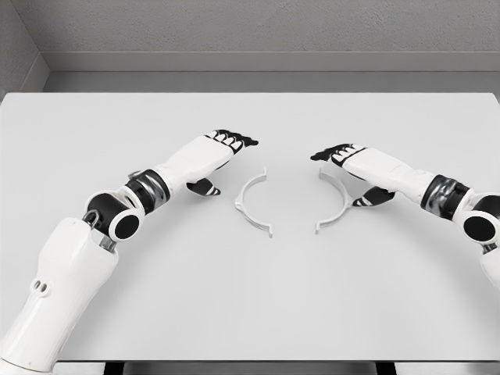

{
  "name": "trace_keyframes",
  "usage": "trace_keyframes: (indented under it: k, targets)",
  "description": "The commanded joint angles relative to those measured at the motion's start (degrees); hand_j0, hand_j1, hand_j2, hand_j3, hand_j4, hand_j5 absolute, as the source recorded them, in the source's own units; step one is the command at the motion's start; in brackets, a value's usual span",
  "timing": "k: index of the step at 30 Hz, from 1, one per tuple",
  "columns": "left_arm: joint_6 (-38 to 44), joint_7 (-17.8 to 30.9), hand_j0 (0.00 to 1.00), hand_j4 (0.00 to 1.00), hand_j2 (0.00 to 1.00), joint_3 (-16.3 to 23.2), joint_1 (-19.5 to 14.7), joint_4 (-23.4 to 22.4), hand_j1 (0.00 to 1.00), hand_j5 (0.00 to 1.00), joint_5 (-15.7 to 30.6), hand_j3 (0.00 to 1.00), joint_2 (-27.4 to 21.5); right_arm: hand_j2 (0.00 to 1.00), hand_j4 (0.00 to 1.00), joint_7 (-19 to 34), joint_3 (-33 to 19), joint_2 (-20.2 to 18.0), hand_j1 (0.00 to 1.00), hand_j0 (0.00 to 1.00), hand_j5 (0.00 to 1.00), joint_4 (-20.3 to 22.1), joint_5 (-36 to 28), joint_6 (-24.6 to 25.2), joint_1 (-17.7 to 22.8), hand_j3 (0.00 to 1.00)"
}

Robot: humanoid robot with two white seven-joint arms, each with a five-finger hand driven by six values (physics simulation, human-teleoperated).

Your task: Assemble PVC drainage pipe clamps

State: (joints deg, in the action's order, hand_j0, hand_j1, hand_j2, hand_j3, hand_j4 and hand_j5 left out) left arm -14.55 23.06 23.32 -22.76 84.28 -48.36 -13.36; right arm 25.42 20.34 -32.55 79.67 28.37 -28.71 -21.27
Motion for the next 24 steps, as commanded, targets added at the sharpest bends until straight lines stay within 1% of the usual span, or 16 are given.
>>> trace_keyframes:
  k: [1,3,24]
  targets:
    - [0.0,0.0,1.0,1.0,1.0,0.0,0.0,0.0,1.0,1.0,0.2,1.0,0.0,1.0,1.0,0.0,0.1,0.0,1.0,1.0,1.0,0.1,-0.4,0.1,0.0,1.0]
    - [0.0,0.0,1.0,1.0,1.0,0.0,-0.1,0.0,1.0,1.0,0.2,1.0,-0.1,1.0,1.0,0.0,0.1,0.0,1.0,1.0,1.0,1.2,-0.3,0.1,0.1,1.0]
    - [0.1,0.0,1.0,1.0,1.0,-0.2,-0.2,0.2,1.0,1.0,0.3,1.0,-0.1,1.0,1.0,-0.5,0.1,0.8,1.0,1.0,1.0,1.3,-0.3,0.1,0.0,1.0]
